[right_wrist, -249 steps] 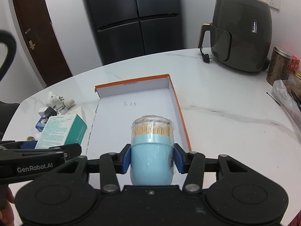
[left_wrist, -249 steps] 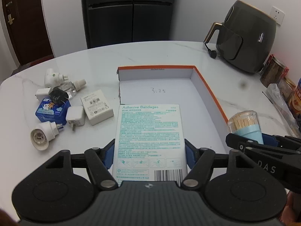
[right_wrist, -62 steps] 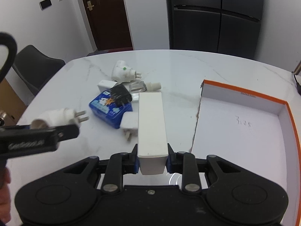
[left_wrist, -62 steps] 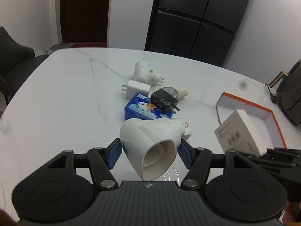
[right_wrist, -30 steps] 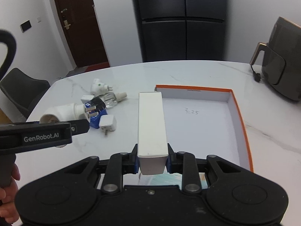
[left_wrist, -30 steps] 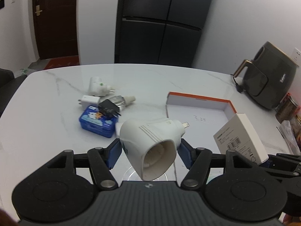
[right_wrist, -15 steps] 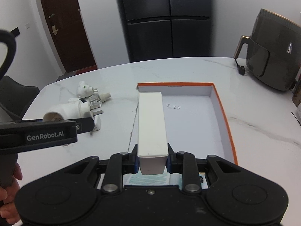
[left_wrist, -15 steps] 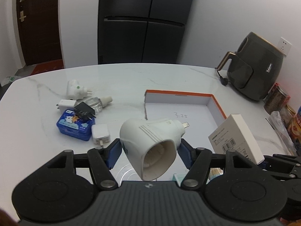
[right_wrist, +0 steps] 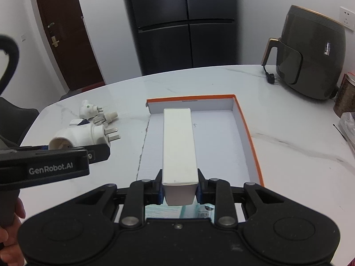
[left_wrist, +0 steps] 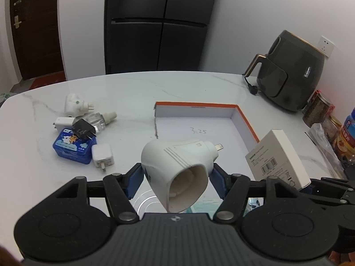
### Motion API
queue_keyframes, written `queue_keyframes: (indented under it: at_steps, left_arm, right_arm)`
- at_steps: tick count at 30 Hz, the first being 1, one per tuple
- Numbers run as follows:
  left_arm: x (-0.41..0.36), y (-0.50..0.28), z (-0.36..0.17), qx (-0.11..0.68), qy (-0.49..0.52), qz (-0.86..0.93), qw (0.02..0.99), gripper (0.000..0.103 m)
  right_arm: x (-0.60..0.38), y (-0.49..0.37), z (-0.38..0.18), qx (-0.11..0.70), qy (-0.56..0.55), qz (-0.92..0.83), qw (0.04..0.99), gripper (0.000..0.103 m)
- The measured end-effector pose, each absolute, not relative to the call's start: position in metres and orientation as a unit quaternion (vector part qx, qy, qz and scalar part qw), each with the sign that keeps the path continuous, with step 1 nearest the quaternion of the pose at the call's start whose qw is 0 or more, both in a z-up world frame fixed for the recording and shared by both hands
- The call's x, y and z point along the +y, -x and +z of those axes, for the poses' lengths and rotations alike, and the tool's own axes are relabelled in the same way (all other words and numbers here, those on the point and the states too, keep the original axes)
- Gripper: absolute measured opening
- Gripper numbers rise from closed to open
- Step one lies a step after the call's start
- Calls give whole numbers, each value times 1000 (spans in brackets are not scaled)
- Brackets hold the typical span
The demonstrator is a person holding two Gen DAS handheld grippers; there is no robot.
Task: Organize rigid objects
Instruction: 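Carry the lamp socket and white box with both tools over the tray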
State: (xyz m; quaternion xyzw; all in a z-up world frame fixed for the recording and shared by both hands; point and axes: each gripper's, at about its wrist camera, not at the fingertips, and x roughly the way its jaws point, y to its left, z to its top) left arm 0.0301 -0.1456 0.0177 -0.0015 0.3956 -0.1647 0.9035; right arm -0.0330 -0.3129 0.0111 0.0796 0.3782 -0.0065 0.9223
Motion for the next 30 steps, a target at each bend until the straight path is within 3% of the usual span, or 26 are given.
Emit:
queue_keyframes:
  at_steps: [30]
  left_arm:
    - [-182,-38,34,374,-3,-182,909,66]
  right_arm:
    - [-345,33,25,349,-81,-29,933,32]
